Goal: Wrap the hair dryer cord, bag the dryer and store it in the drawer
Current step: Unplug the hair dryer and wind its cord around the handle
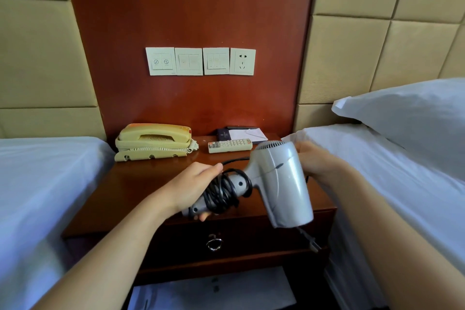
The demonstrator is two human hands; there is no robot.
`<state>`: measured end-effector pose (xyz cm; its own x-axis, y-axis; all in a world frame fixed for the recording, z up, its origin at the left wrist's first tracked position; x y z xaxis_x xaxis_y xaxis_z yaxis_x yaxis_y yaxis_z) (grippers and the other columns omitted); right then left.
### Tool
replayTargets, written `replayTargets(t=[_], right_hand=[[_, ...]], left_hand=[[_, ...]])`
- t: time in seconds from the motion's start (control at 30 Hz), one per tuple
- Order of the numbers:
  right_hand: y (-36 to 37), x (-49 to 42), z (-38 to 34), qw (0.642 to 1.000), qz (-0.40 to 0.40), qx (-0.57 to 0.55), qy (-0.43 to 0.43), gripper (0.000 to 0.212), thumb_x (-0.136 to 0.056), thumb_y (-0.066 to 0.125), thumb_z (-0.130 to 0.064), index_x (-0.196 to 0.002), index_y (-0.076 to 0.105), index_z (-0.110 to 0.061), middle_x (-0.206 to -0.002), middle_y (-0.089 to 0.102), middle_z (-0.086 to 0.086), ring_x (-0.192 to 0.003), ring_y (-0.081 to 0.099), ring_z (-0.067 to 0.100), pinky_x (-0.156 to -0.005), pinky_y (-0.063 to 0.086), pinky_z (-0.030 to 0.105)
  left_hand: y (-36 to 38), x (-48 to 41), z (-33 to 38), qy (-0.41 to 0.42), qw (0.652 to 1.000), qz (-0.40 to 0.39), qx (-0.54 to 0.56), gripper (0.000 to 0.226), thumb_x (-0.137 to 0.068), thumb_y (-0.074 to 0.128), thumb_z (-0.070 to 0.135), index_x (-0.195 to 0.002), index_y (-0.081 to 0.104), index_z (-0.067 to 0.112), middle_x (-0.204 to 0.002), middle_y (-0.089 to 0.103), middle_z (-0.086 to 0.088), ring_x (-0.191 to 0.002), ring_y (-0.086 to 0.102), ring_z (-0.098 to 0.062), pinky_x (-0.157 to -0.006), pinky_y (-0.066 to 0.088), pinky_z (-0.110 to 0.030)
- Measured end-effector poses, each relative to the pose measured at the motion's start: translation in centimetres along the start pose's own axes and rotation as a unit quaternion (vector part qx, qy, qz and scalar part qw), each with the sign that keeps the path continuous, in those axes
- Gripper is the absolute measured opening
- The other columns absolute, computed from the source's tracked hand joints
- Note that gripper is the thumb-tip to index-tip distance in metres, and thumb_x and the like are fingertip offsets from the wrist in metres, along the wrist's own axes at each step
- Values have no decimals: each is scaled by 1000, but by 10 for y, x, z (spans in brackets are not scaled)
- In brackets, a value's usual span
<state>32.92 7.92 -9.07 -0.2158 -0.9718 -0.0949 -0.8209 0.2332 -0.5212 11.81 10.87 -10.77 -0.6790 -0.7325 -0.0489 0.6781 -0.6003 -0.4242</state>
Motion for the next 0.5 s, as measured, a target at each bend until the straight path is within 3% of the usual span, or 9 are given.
replayTargets(t=[0.07, 0.17, 0.23, 0.33, 0.5], right_hand=[[6, -1, 5, 999, -27, -45, 5, 14, -56, 66, -28, -47, 63, -18, -59, 47, 5, -60, 37, 17, -56, 28, 27], [10, 0, 8, 997, -54, -60, 3, 9, -65, 59, -20, -60, 63, -14, -58, 48, 3, -57, 36, 15, -56, 25, 27], [15, 0, 7, 998, -60, 1, -5, 15, -78, 61, -23, -71, 64, -10, -56, 37, 1, -55, 26, 13, -53, 21, 25], [29, 1, -8, 988, -74, 121, -56, 32, -91, 56, -34, -72, 72, -13, -53, 32, 2, -49, 26, 12, -50, 24, 25], [52, 10, -29, 970, -124, 183, -103, 32, -90, 56, -39, -63, 70, -29, -65, 52, 20, -61, 40, 24, -63, 35, 35]], left_hand=[[-4, -2, 1, 9, 997, 17, 71, 41, -103, 28, 25, -82, 53, 1, -45, 57, -16, -27, 47, -18, -31, 36, -18], [-14, -4, 2, 35, 980, 60, 187, 32, -103, 25, 20, -100, 53, 4, -46, 55, -20, -26, 45, -21, -31, 36, -18], [-20, -6, 1, 47, 965, 86, 242, 36, -103, 24, 20, -94, 53, 0, -46, 52, -22, -26, 43, -20, -31, 35, -18], [-32, -7, -6, 30, 952, 146, 268, 48, -102, 25, 24, -76, 55, -4, -48, 52, -21, -28, 42, -20, -33, 34, -20], [-51, -7, -28, -28, 923, 257, 285, 57, -101, 24, 31, -71, 59, -3, -47, 56, -16, -30, 43, -19, -33, 35, -20]])
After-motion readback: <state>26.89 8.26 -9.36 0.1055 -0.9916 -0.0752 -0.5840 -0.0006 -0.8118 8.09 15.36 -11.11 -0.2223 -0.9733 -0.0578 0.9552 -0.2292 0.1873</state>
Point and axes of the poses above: each hand's wrist, its own x-axis away from the middle knuckle, its own y-axis out of the palm, z = x × y, the point moved 8 cm from there along -x, towards the middle knuckle
